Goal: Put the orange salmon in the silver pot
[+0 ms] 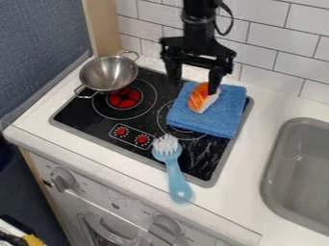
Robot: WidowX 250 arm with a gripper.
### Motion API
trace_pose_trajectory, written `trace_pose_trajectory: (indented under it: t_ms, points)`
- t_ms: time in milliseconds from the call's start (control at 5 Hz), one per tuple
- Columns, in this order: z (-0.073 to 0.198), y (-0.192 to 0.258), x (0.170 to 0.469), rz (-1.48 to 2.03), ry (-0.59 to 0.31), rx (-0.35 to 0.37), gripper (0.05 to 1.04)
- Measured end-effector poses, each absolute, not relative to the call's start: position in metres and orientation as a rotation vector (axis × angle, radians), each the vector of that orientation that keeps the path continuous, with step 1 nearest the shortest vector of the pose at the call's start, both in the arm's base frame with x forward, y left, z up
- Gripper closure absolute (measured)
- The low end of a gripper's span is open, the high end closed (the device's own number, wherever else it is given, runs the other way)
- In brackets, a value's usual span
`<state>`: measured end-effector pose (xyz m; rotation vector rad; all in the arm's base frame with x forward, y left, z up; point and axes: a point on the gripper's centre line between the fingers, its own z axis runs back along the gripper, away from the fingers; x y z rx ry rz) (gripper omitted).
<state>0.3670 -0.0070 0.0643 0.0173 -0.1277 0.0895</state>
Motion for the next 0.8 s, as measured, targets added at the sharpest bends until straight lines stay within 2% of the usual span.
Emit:
trace_pose_trajectory:
  t_ms: [200,600,800]
  points:
    - [0.056,-0.013,0.387,0.061,-0.113,0.011,0.083]
    - [0.038,-0.012,0.393,0.047,-0.074,0.034,0.083]
    - [0.028,-0.016,0.393,0.023,-0.055,0.015,0.115]
